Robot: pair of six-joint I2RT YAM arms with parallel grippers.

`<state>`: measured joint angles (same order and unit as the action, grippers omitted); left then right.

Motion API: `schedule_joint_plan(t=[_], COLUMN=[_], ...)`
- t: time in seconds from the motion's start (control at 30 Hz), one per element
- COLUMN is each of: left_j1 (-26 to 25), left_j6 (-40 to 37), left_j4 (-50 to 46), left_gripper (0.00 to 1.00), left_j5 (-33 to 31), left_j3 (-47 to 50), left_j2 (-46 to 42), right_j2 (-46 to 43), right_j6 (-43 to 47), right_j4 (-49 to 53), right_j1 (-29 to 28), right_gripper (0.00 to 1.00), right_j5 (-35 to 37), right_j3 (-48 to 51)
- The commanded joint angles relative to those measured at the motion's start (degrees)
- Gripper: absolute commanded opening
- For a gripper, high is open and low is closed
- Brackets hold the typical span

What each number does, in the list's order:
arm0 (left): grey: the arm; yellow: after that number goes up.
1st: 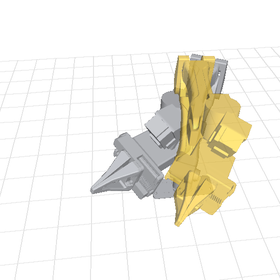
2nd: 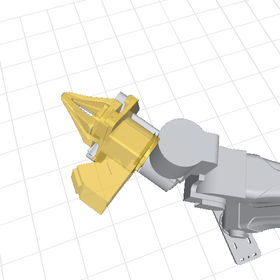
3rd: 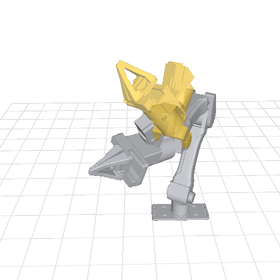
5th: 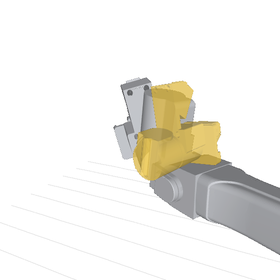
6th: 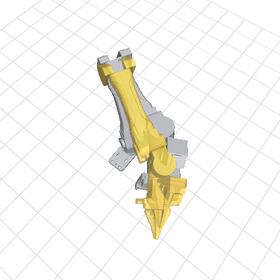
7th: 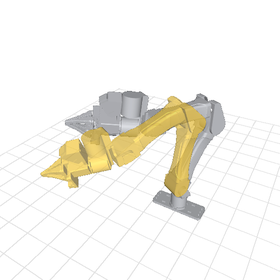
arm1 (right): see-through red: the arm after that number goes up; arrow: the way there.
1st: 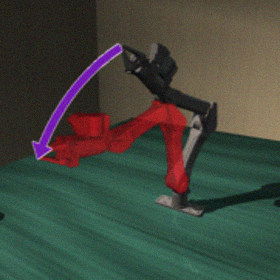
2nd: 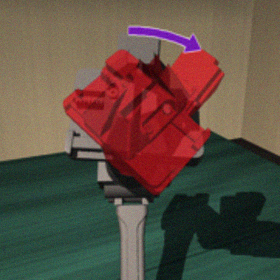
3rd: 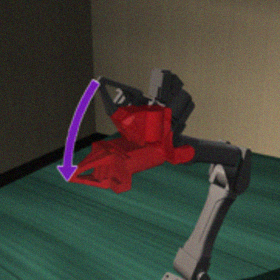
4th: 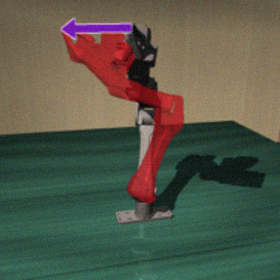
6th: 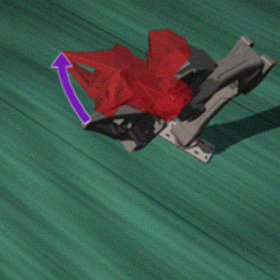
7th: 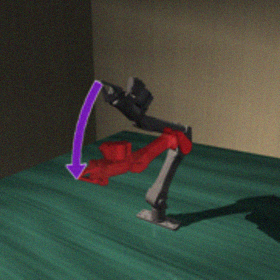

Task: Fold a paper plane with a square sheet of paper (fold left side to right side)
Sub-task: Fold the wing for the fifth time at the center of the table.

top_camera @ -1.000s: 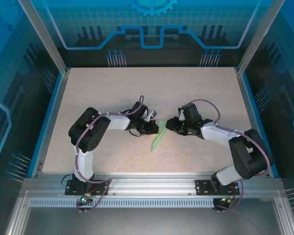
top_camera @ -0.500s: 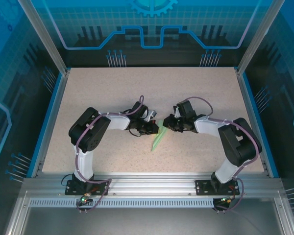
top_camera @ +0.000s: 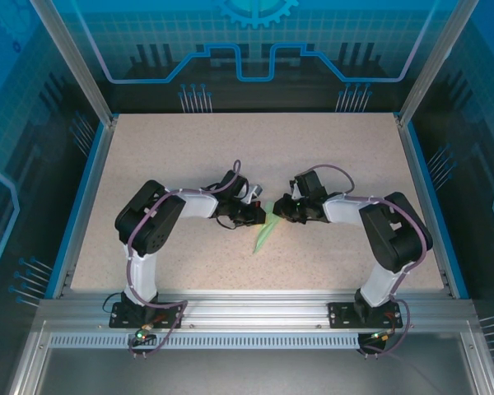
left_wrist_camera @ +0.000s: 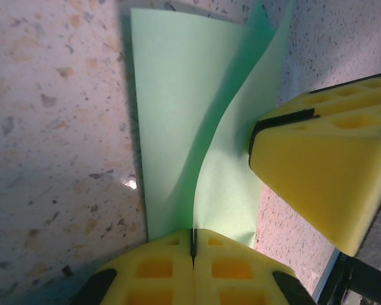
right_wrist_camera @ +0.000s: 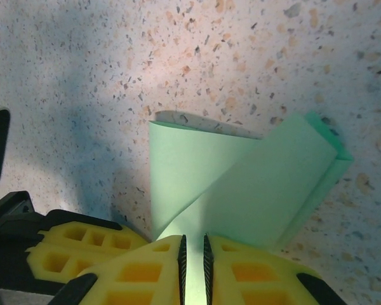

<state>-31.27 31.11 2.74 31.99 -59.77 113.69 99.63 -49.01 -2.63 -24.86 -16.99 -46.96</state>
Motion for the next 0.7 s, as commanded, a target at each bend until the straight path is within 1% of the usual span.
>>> schedule_joint_plan(t=[0.0,0.23,0.4,0.6,0.67], left_j1=[1.2,1.2,1.2,2.1,2.2], left_j6=[-0.3,-0.4,-0.4,0.1,-0.2], left_j4=[-3.3,-3.2,-3.4,-4.1,-5.2], left_gripper=[0.02,0.03,0.09,0.30,0.35], left_j5=[-2.9,-2.9,-3.6,-4.3,-4.7], left_j3=[1.1,1.2,2.1,4.0,4.6], left_j2=[1.6,1.4,-0.6,-6.2,-8.5], right_j2=[1.7,3.6,4.6,5.5,5.5], right_j6=[1.0,0.9,0.4,0.4,0.4], right_j4=[-0.6,1.4,4.7,6.3,6.4], right_j1=[-0.8,-0.8,-0.8,-0.8,-0.7], right_gripper=[0.18,0.17,0.17,0.17,0.17], right_j5=[-0.9,-0.2,1.0,1.7,1.9], right_j3=[-1.3,-1.9,-1.6,-0.7,-0.4])
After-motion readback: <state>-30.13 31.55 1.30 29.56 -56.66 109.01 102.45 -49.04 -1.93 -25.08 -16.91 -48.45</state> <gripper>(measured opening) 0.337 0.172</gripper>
